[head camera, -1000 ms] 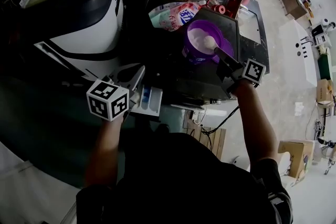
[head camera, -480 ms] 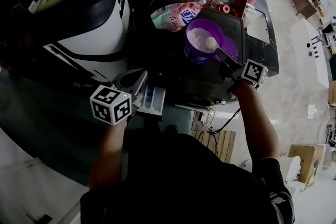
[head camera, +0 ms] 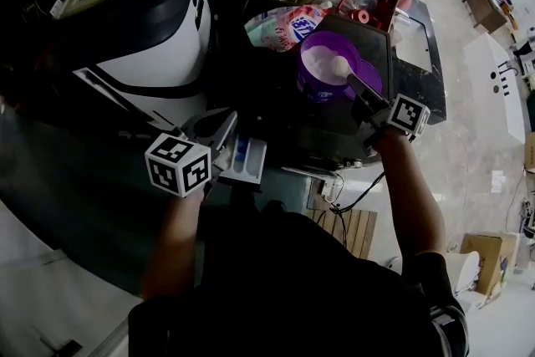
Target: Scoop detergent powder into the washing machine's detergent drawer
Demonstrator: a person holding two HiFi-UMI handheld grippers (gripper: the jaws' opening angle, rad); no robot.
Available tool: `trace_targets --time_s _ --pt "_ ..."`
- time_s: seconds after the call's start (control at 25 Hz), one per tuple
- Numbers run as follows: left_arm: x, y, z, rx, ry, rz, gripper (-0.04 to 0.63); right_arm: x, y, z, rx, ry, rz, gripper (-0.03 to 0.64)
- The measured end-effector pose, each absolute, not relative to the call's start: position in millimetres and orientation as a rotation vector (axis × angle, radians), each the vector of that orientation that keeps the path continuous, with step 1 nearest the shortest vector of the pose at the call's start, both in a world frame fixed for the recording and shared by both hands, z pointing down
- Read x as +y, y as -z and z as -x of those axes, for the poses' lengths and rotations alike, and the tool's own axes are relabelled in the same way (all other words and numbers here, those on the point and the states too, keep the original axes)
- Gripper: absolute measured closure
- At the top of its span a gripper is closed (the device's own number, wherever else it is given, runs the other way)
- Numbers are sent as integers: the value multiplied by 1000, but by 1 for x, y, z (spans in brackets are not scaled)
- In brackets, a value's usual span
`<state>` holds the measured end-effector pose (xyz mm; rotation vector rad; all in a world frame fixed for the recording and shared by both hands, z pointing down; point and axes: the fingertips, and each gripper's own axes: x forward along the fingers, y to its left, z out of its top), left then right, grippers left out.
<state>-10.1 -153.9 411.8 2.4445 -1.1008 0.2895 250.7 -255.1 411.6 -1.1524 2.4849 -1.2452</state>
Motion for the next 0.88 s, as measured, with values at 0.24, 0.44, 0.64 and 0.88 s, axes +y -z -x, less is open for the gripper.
trace_targets --time_s 0.24,0.44,0.64,0.88 --pt "-156 -414 14 -1086 -282 -2441 586 -254 -406 -245 2498 1219 1167 595" --pt "-158 -415 17 -1069 -265 -2446 588 -254 -409 -247 2467 1231 1242 595" --pt "-165 -414 29 -1076 -234 -2450 586 -257 -403 -240 2516 1164 1258 595" --pt "-174 -406 36 -1057 -211 -2479 586 -257 -399 -234 2537 1118 1316 595"
